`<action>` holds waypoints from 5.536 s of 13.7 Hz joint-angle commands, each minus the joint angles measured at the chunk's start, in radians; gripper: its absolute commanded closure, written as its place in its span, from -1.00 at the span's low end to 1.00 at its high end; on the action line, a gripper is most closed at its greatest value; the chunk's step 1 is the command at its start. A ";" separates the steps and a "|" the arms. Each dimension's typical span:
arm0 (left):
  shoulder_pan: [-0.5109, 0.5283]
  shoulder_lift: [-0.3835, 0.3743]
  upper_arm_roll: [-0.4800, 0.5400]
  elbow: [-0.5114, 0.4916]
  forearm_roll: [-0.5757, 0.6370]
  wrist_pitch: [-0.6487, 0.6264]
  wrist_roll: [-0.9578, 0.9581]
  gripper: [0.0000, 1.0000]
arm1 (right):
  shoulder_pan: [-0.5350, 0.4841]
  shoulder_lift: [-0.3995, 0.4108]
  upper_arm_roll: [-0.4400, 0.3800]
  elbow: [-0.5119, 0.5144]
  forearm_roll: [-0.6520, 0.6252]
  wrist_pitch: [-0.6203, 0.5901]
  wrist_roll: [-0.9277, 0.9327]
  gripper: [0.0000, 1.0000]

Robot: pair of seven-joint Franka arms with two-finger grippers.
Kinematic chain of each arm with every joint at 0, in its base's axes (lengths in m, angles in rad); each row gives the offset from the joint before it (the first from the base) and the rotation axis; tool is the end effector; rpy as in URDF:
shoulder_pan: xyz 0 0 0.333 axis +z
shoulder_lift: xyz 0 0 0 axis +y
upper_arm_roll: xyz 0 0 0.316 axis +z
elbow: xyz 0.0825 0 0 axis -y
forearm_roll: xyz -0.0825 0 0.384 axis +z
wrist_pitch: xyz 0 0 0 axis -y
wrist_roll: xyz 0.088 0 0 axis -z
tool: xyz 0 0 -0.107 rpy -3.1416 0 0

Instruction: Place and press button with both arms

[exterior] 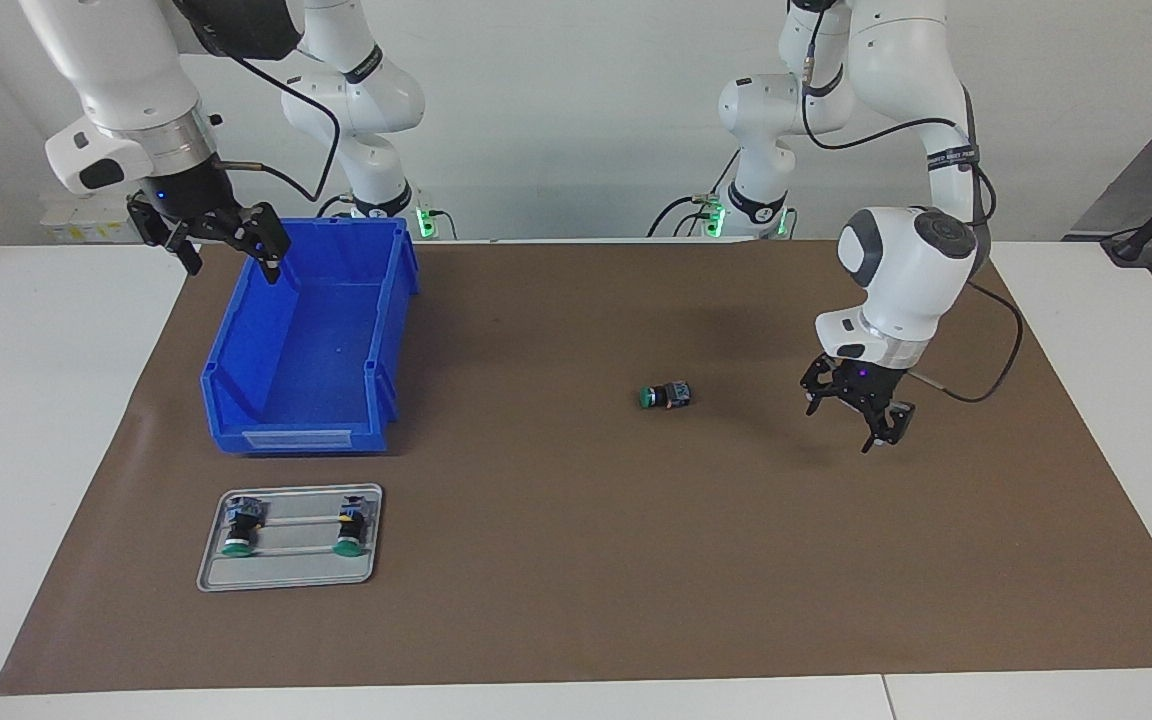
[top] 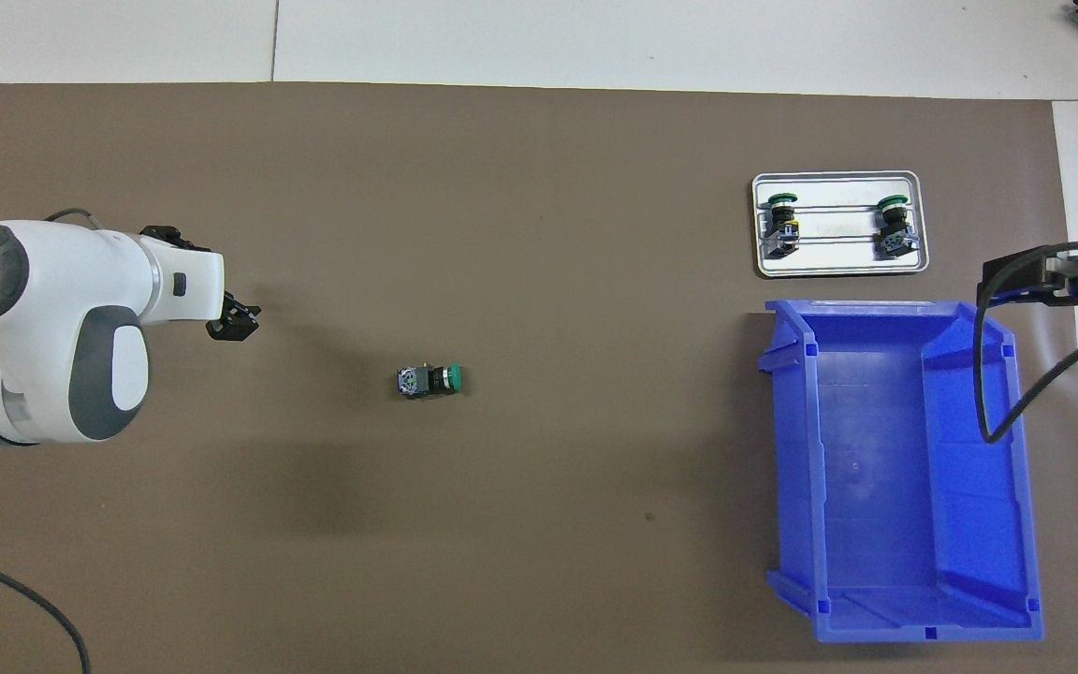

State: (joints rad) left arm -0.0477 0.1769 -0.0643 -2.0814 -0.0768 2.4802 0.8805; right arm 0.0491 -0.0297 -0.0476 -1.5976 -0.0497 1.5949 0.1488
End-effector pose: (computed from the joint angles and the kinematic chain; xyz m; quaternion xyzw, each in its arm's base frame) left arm 0.5917 -0.0653 0.3648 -0.8868 0.4476 -0.1147 0.0115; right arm 0.5477 -0.0048 0.6304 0.9969 -0.0733 0.0153 0.0231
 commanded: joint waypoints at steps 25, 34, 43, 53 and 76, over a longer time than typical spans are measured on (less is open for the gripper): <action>-0.213 -0.020 -0.011 -0.017 -0.008 -0.021 -0.055 -1.00 | -0.023 -0.016 0.002 -0.024 0.004 0.020 -0.022 -1.00; -0.339 -0.030 -0.023 -0.003 -0.008 -0.145 -0.066 -1.00 | -0.032 -0.016 0.002 -0.025 0.004 0.020 -0.025 -1.00; -0.419 -0.008 -0.023 -0.020 -0.009 -0.132 -0.048 -1.00 | -0.032 -0.018 0.002 -0.028 0.004 0.019 -0.025 -1.00; -0.420 0.070 -0.023 -0.023 -0.009 -0.041 -0.008 -0.93 | -0.034 -0.018 0.002 -0.028 0.005 0.019 -0.023 -1.00; -0.431 0.091 -0.023 -0.045 -0.009 0.022 -0.006 0.06 | -0.034 -0.018 0.000 -0.028 0.004 0.017 -0.020 -1.00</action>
State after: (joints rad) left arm -0.4753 0.2639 -0.0979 -2.1314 -0.0768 2.4937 0.8586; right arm 0.0280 -0.0297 -0.0491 -1.6003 -0.0497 1.5949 0.1488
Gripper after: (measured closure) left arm 0.498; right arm 0.000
